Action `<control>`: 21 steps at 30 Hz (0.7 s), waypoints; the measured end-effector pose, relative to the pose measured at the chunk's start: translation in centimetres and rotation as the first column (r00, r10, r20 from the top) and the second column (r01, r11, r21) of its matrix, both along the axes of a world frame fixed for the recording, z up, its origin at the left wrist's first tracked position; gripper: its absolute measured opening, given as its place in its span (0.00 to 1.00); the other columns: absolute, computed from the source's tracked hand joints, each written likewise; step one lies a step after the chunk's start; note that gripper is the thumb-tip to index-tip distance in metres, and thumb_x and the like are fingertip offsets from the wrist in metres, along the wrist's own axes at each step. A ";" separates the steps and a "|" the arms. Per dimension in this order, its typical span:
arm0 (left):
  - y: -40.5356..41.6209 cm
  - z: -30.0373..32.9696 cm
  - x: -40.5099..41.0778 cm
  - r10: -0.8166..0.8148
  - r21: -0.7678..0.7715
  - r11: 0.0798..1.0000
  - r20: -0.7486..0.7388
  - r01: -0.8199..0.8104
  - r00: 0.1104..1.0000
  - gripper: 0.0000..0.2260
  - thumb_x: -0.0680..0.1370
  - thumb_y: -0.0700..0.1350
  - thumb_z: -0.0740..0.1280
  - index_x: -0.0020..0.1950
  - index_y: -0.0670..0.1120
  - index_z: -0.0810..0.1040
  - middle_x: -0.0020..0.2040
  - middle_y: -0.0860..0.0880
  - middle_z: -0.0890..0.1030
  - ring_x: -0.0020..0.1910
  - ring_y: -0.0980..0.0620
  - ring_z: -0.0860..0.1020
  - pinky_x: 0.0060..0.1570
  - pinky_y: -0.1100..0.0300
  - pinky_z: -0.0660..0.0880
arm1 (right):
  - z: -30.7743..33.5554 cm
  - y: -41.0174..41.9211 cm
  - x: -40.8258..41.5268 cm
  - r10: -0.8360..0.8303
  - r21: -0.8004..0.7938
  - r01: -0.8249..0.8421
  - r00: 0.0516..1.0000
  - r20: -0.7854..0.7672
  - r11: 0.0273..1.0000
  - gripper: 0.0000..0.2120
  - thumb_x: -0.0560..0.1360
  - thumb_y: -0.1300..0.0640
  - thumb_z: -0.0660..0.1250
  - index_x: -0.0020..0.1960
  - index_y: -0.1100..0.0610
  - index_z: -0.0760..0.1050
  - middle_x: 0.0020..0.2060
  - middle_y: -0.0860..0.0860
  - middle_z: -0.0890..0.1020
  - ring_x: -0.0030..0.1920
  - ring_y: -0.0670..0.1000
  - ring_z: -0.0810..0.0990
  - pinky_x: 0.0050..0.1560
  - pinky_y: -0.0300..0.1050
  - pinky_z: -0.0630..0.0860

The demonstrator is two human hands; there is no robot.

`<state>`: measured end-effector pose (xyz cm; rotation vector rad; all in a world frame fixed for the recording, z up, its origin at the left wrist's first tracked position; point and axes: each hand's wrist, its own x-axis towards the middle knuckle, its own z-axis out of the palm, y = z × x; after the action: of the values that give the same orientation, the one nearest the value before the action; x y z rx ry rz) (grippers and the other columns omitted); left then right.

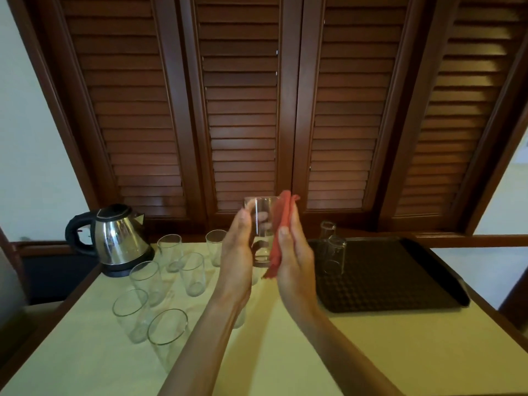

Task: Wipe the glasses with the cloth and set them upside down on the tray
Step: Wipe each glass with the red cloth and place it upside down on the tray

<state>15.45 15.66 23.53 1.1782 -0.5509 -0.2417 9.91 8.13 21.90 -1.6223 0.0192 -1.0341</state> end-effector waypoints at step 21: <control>-0.1 0.0 -0.2 -0.030 0.031 0.999 -0.029 0.031 0.999 0.22 0.87 0.58 0.52 0.71 0.52 0.78 0.62 0.47 0.85 0.65 0.47 0.82 0.57 0.53 0.82 | 1.0 0.5 0.2 -0.059 -0.112 0.057 0.998 -0.014 0.992 0.26 0.84 0.47 0.54 0.81 0.45 0.52 0.81 0.40 0.56 0.81 0.47 0.56 0.79 0.54 0.59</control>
<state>15.21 15.56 23.50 1.1954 -0.5423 -0.2933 10.09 8.62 22.91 -1.7406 0.0204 -1.0823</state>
